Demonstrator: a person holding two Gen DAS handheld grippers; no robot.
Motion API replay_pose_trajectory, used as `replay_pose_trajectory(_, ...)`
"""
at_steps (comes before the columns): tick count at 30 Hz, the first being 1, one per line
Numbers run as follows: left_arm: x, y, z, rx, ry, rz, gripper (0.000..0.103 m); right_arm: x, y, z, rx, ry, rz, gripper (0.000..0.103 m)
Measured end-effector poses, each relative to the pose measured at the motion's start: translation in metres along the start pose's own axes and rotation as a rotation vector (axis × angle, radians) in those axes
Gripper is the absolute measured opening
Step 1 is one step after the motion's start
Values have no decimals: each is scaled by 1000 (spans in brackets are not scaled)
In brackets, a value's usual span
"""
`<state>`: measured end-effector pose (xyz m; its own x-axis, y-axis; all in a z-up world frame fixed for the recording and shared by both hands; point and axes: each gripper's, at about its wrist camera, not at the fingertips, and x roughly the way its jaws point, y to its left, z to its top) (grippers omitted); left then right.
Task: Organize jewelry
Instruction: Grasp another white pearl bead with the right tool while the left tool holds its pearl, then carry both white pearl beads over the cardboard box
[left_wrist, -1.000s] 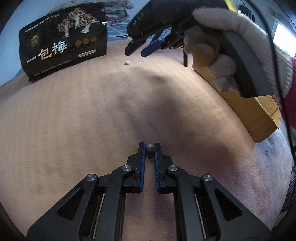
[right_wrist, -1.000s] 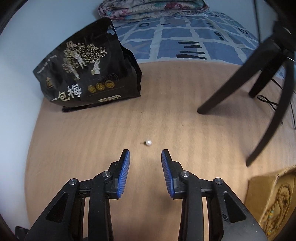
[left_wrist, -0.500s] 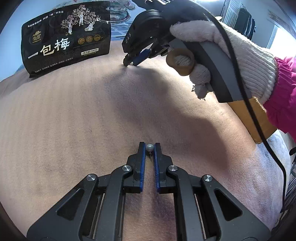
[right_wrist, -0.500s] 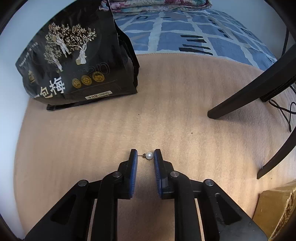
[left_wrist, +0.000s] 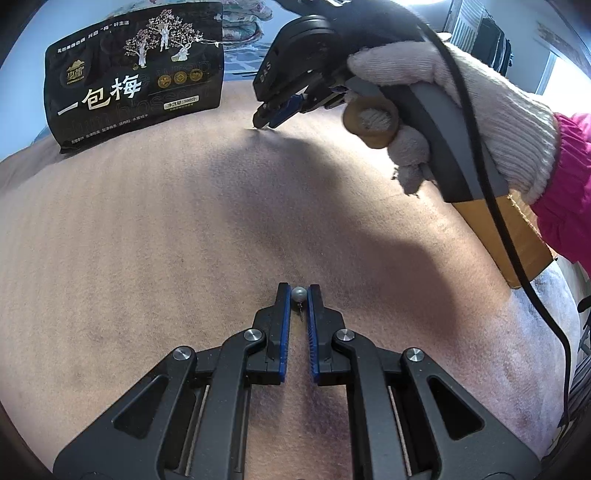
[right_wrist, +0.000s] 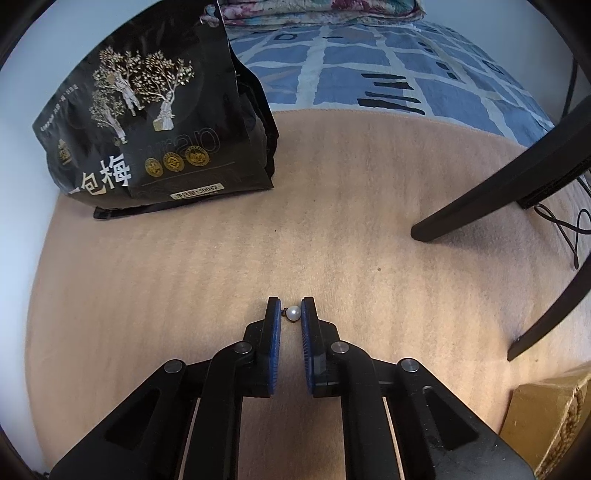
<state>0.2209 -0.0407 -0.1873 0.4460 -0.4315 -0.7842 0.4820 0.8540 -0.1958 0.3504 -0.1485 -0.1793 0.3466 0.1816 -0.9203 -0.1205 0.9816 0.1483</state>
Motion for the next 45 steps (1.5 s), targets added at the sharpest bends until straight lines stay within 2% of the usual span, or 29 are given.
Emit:
replay_pose_trajectory(6, -10, -1, 5, 4, -2, 19, 7, -30, 5, -13, -21, -18, 4, 9)
replay_pose_trajectory(18, -61, -19, 22, -29, -51, 44, 7, -135, -6, -51, -77, -120, 36, 9)
replay_pose_trajectory(29, -97, -93, 41, 13, -124, 5, 7, -211, -53, -99, -72, -204, 3, 9)
replay_pose_trajectory(37, -99, -152, 48, 51, -145, -47, 7, -235, -108, -137, 1, -229, -35, 9)
replay_pose_trajectory(45, -82, -194, 50, 76, -146, -81, 7, -243, -150, -157, 36, -245, -105, 9)
